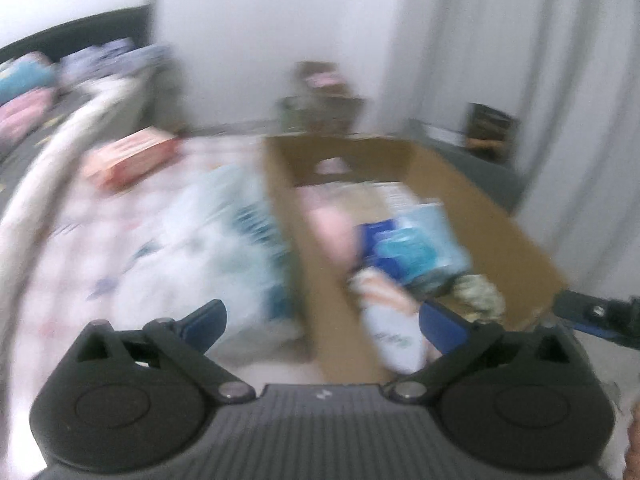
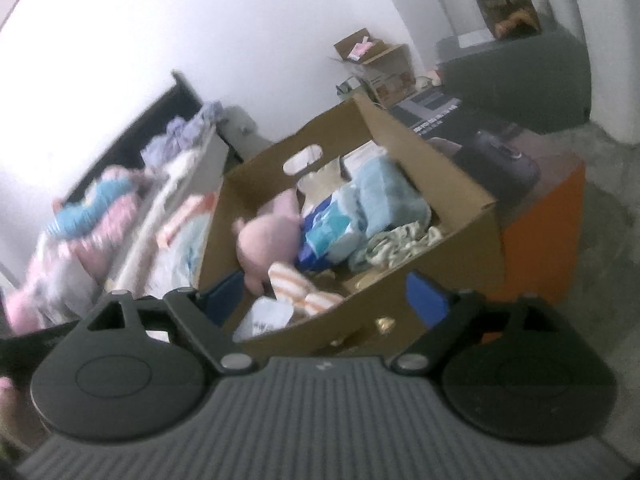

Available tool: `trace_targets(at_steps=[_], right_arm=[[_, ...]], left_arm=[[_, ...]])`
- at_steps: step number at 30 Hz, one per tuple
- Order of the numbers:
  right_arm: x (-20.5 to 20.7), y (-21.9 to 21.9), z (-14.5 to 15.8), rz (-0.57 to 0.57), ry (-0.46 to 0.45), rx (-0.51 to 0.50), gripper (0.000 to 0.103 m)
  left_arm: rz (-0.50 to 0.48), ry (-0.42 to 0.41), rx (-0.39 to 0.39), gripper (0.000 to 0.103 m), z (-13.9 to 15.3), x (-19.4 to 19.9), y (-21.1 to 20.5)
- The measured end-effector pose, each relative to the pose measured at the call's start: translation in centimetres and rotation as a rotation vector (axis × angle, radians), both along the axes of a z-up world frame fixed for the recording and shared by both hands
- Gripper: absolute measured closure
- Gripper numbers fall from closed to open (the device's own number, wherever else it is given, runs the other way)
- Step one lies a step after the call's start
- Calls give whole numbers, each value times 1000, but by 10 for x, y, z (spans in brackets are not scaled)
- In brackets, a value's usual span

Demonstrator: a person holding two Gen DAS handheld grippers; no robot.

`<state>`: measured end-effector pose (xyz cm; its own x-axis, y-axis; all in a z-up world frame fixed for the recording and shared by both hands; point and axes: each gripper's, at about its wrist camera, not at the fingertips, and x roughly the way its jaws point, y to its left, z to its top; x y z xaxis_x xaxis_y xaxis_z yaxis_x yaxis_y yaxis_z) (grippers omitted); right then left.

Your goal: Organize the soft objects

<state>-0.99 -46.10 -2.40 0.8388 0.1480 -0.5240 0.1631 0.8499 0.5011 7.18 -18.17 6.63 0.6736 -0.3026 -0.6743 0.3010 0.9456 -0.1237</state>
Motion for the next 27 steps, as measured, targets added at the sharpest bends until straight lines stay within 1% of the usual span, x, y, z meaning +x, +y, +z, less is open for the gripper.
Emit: trace_targets(at_steps=[2,5,7,9,13,15,21,27], right_arm=[[0,17,2,6,7,-66,10],[-2,41,6,24,9,-166,6],[-5,51,10,41,4,-207,1],[-10,55,13,56,1,-228,1],[-13,63,17,109,4,-248,1],[-14,68,18,133,5,-257,1],[-4,80,14,181,39,-262,1],[8,87,11,205,57,-252,1]], left_arm=[[59,9,41,0,-5,-3,8],[85,31,76,0,-12,-7,17],[101,52,90,0,-13,-8,17],[111,56,105,0,-13,-9,17],[88,33,175,0,-17,-18,9],[78,27,195,0,-17,-24,4],[105,31,158,0,-13,-27,7],[103,44,158,0,-11,-27,6]])
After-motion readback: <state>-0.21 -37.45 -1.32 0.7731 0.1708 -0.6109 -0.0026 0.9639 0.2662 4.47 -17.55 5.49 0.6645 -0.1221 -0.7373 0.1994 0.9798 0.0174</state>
